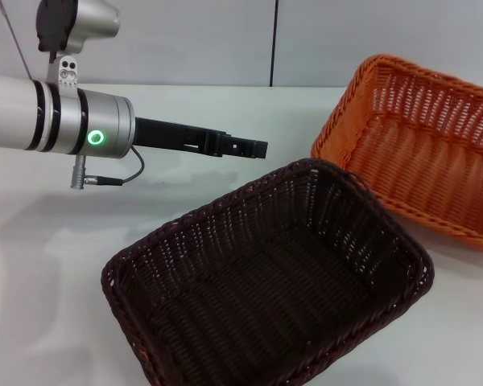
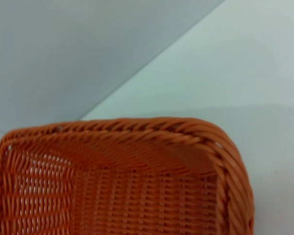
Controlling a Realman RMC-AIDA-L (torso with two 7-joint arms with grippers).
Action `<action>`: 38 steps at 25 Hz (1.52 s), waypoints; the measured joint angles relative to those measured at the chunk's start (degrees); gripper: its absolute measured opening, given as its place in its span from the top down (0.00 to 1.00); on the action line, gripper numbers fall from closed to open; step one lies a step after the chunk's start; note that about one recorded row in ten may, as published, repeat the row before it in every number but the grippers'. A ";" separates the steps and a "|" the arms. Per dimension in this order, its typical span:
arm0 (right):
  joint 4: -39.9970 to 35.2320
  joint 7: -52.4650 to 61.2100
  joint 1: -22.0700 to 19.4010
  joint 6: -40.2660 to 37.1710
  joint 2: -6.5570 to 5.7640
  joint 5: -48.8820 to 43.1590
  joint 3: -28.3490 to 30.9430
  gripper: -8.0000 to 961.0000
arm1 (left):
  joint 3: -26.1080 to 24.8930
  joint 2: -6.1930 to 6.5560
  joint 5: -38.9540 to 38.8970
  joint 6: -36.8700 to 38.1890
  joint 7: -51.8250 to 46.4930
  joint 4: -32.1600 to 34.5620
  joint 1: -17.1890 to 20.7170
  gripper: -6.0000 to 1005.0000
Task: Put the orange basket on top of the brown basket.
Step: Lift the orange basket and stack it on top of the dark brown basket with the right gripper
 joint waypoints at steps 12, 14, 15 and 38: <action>-0.42 -6.86 -2.64 1.67 2.02 8.62 4.66 0.75 | -1.69 0.07 -4.45 1.24 3.67 -0.74 2.28 0.17; -0.44 -9.29 -3.98 1.71 2.18 14.17 5.17 0.75 | -3.97 -0.06 -7.21 1.97 7.24 -0.30 3.14 0.17; -0.44 -9.29 -3.98 1.71 2.18 14.17 5.17 0.75 | -3.97 -0.06 -7.21 1.97 7.24 -0.30 3.14 0.17; -2.98 -20.89 -6.61 -4.30 7.79 30.14 10.40 0.76 | -4.17 -0.15 -17.04 3.59 12.71 0.75 7.38 0.17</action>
